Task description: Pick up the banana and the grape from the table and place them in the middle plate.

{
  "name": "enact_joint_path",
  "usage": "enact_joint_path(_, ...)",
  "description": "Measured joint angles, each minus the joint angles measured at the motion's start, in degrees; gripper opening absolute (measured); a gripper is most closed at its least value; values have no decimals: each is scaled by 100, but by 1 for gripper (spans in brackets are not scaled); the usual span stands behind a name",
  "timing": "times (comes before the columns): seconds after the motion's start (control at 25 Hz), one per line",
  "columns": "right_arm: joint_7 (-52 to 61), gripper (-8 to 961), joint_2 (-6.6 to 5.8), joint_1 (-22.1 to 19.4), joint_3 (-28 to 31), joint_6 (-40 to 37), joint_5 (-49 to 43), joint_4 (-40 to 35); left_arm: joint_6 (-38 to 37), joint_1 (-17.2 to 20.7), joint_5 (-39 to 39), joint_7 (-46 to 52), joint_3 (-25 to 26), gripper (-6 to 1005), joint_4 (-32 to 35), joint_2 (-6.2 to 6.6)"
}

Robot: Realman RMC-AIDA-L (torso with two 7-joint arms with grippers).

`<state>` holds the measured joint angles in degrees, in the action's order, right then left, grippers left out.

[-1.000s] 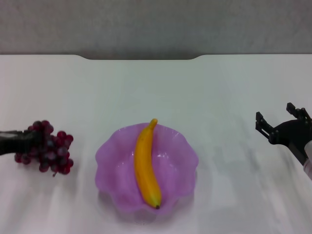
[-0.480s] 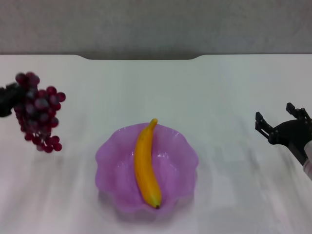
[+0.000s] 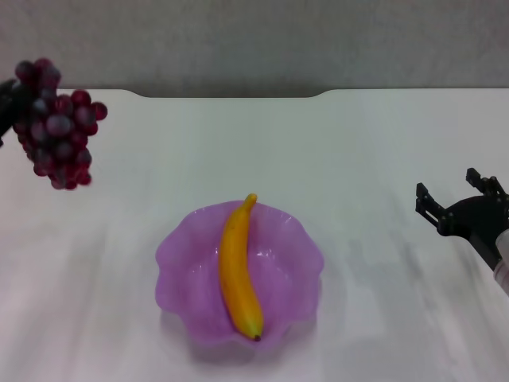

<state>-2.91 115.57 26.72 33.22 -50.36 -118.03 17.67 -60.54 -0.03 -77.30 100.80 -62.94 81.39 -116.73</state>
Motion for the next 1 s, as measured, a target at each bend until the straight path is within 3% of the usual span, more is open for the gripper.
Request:
enact_joint_path(0.28,1,886,0,25,0,0,0,0,-1057,-51,435,31,340,138,25,3)
enact_joint_path(0.52,1,886,0,39,0,0,0,0,-1360,-55,538,56,31,137,181,-17)
enact_joint_path(0.68,1,887,0,44,0,0,0,0,-1258,-79,107,191,-333,136,454,-7)
enact_joint_path(1.0,1,887,0,43,0,0,0,0,-696,-151,-1533,1196,-1355,135,1559,-10)
